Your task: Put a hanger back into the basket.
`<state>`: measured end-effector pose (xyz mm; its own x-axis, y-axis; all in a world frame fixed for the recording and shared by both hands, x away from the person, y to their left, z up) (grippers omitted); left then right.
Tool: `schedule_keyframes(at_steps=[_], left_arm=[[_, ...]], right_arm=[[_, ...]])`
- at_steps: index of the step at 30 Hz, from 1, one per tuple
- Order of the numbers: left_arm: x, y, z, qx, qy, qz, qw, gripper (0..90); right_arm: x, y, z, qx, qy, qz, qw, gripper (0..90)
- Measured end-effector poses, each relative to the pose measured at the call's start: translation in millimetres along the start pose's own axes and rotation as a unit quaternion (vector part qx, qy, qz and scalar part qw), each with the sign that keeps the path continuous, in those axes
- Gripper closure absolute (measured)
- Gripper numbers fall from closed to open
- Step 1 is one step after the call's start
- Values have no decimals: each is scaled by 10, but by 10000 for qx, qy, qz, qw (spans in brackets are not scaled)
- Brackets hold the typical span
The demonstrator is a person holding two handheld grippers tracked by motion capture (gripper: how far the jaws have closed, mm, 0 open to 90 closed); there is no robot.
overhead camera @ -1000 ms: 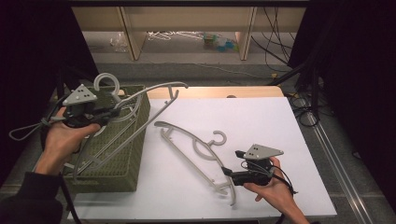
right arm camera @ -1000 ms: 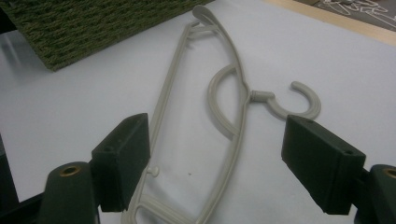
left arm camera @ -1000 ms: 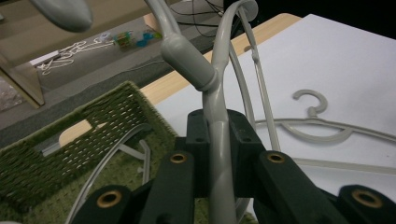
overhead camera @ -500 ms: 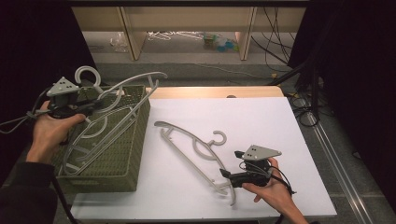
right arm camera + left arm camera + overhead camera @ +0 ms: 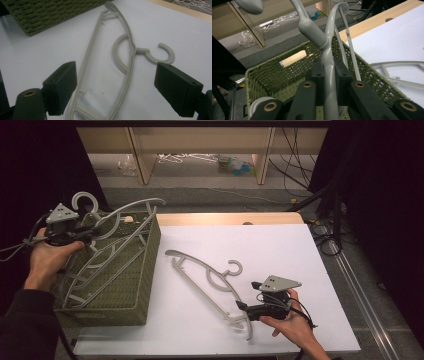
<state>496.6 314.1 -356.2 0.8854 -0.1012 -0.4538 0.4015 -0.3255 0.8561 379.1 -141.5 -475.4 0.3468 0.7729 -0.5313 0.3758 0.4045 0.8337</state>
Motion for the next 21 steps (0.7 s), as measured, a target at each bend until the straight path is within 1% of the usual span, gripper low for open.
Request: schedule_keyframes(at_steps=[1, 2, 5, 7, 8, 9, 10, 13, 14, 15, 16, 17, 18, 20, 21], left_arm=[[4, -43, -44, -14, 47, -46, 10000, 805], [5, -58, -62, 16, 51, -59, 10000, 805], [16, -98, -96, -44, 94, -64, 9999, 804], [24, -136, -121, -52, 97, -68, 9999, 804], [30, -155, -137, -14, 96, -79, 9999, 804], [36, -175, -146, -56, 124, -93, 9999, 804], [46, -216, -171, -12, 151, -138, 9998, 805], [54, -277, -192, 4, 153, -192, 9997, 804], [51, -303, -208, 37, 163, -230, 9996, 804], [53, -318, -212, -20, 174, -217, 9996, 804], [53, -318, -212, -20, 174, -217, 9996, 804], [49, -337, -229, 42, 170, -204, 9996, 803], [45, -335, -225, -11, 155, -173, 9997, 803], [38, -324, -220, -39, 146, -139, 9998, 803], [40, -323, -217, -1, 133, -139, 9998, 803]], right_arm=[[1, -3, -3, -13, 16, -19, 10000, 195], [2, -4, -3, -13, 15, -22, 10000, 195], [6, -6, -4, 12, 19, -29, 10000, 196], [7, -7, -5, 12, 20, -30, 10000, 196], [7, -9, -6, 12, 22, -34, 10000, 197], [7, -10, -5, 17, 19, -34, 10000, 197], [10, -9, -4, 21, 8, -28, 10000, 197], [8, -12, -10, 20, 30, -43, 10000, 199], [9, -12, -9, 27, 29, -39, 10000, 199], [8, -11, -5, 18, 30, -40, 10000, 199], [9, -10, -5, 20, 31, -37, 10000, 199], [10, -10, -6, 19, 23, -29, 10000, 200], [10, -10, -6, 19, 23, -29, 10000, 200], [12, -13, -8, 27, 34, -32, 10000, 201], [12, -12, -8, 27, 32, -36, 10000, 201]])
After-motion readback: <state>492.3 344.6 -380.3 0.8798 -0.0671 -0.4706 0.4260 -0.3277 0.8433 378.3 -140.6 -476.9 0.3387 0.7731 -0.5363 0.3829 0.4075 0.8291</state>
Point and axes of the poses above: each handheld gripper's, and its own axes: x roughly forward along the jaws, y roughly out of its top, z roughly to its right, the point moved 9 cm from there along x, roughly forward along the jaws, and after that the axes turned 13 degrees about y, right-handed, at the moved point
